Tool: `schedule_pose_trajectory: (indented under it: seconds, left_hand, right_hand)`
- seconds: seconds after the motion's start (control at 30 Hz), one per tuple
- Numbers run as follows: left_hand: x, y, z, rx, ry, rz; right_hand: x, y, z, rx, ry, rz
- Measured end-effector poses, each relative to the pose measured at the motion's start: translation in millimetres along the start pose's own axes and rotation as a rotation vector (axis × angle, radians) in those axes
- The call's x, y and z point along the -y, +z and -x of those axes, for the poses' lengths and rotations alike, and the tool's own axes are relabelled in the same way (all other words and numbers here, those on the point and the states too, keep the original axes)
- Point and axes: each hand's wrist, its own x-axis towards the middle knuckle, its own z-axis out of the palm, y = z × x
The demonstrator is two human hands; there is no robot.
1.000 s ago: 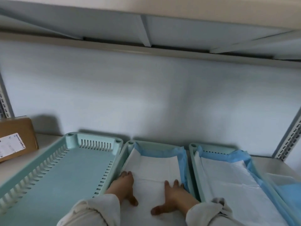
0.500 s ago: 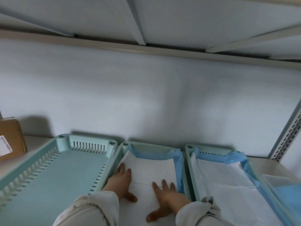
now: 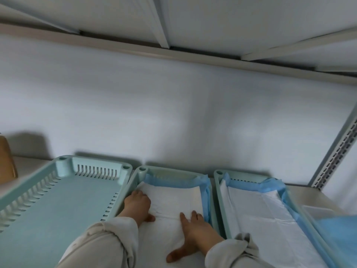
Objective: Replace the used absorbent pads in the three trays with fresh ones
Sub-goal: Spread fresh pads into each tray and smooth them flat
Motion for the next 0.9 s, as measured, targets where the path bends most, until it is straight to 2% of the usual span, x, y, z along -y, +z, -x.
schedule_pose_trajectory:
  seconds: [0.27,0.53,0.67,0.9]
  left_hand:
    - [10.9,6.5,5.7,-0.014,0.069,-0.045]
    - [11.7,9.6,14.4,0.027,0.066,-0.036]
    - [11.8,10.4,16.0,-0.011,0.051,-0.008]
    - [6.1,19.0,-0.1,-0.097,0.085,-0.019]
  right_hand:
    - [4.9,2.3,5.1,-0.033,0.016,-0.032]
    - [7.5,-3.4,10.3,-0.026,0.006,0.011]
    - [2.6,-10.2,4.1,-0.039,-0.010,0.062]
    - [-1.0,1.6,-15.9,-0.300,-0.057,0.138]
